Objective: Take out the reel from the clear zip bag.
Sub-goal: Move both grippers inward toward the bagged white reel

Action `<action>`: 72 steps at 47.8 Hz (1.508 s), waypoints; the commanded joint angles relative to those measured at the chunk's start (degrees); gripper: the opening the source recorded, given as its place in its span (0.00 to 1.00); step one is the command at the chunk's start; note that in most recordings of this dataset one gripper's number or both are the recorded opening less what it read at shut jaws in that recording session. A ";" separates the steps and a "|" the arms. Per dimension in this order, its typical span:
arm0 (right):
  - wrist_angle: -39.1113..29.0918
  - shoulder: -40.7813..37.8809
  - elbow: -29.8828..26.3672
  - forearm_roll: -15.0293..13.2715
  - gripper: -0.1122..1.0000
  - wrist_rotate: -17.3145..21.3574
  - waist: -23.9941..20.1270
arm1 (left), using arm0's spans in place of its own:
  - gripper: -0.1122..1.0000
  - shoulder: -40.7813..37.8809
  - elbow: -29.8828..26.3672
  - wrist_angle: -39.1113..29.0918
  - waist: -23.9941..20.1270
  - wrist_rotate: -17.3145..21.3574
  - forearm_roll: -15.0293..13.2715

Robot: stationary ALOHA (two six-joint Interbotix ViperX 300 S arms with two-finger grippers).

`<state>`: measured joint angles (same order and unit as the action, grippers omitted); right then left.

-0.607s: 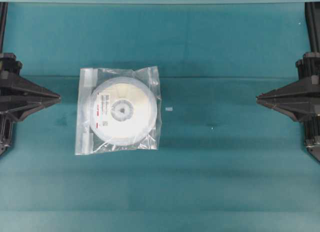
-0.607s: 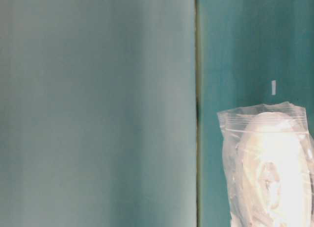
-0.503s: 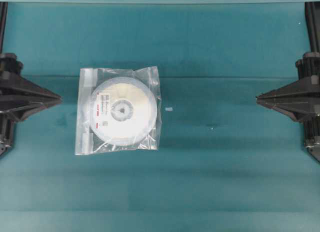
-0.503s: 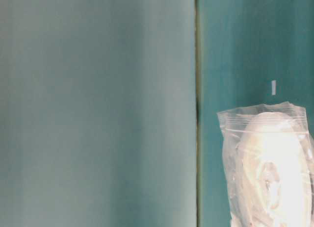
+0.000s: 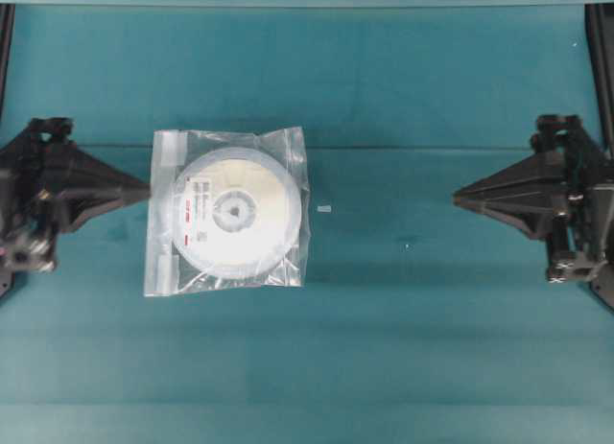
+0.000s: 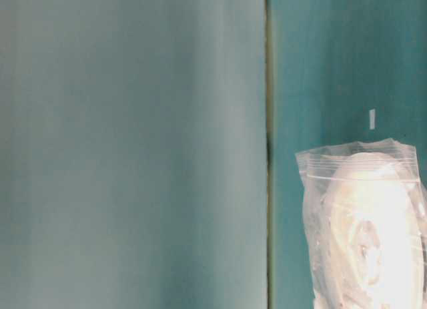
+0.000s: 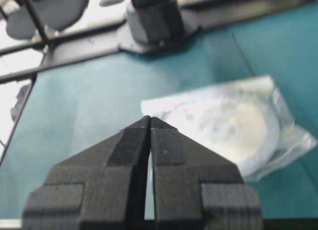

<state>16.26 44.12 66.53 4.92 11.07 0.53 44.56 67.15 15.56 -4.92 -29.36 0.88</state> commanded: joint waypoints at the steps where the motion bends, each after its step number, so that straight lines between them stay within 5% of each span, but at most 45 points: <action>1: 0.53 -1.93 -1.41 0.18 0.10 2.02 0.18 | 0.07 -2.29 0.00 -1.76 -2.55 -7.12 0.18; 7: 0.44 -4.31 -1.67 0.18 0.10 3.96 0.09 | 0.07 -5.36 1.93 -4.75 -4.66 -14.59 0.18; 21: 0.53 -6.77 -2.29 0.44 0.10 4.75 0.18 | 0.07 -8.96 5.63 -10.28 -5.71 -18.54 0.18; 36: 0.26 -7.12 -2.37 0.44 0.10 4.75 0.18 | 0.07 -11.51 11.07 -10.11 -9.40 -19.25 0.18; 49: 0.70 -7.38 -2.37 0.53 0.10 4.75 0.18 | 0.10 -12.39 13.10 -3.16 -9.76 -19.16 0.18; 56: 0.35 -7.38 -2.37 0.97 0.10 4.75 0.18 | 0.29 -13.89 13.45 -2.99 -9.76 -19.25 0.09; 68: 0.62 -7.38 -2.37 0.97 0.10 4.75 0.18 | 0.90 -14.68 13.89 -1.85 -11.87 -19.16 0.18; 72: 0.26 -7.29 -2.37 0.97 0.10 4.83 0.18 | 0.93 -14.68 14.41 -0.79 -11.95 -19.16 0.18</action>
<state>16.26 36.74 65.21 5.71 15.12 0.62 30.06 81.56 13.54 -16.52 -48.60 0.88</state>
